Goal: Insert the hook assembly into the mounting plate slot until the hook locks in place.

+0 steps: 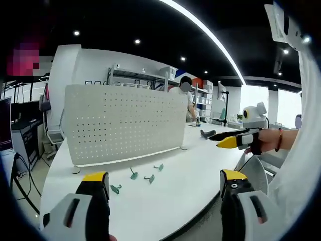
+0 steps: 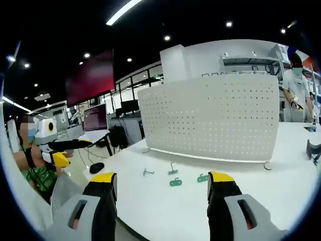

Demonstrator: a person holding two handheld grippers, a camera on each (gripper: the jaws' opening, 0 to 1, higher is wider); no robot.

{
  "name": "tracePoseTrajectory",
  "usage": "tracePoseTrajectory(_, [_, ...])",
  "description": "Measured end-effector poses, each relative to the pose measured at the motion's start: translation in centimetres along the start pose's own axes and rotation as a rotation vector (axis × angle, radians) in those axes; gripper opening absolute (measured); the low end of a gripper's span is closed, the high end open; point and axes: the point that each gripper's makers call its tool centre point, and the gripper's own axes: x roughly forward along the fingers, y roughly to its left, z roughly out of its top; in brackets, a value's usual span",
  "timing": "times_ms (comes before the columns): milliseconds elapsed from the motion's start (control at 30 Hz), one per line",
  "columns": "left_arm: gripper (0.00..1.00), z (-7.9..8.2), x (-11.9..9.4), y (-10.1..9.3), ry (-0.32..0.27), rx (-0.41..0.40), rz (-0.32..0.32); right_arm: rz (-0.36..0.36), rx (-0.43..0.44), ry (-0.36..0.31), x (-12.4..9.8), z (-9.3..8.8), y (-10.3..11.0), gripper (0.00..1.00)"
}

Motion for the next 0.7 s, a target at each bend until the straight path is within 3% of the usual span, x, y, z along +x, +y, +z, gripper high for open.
tracePoseTrajectory(133, [0.93,-0.8,0.0,-0.2,0.027,0.004,-0.007,-0.009,-0.011,0.018,-0.1,-0.4,-0.3,0.74])
tracePoseTrajectory(300, [0.92,-0.6,0.5,-0.6,0.022,0.003,0.003,-0.001,0.001,0.034,0.3,-0.8,-1.4,0.73])
tracePoseTrajectory(700, [0.91,-1.0,3.8,-2.2,0.067,0.019,-0.03,0.006,0.014,0.044,-0.2,-0.7,-2.9,0.72])
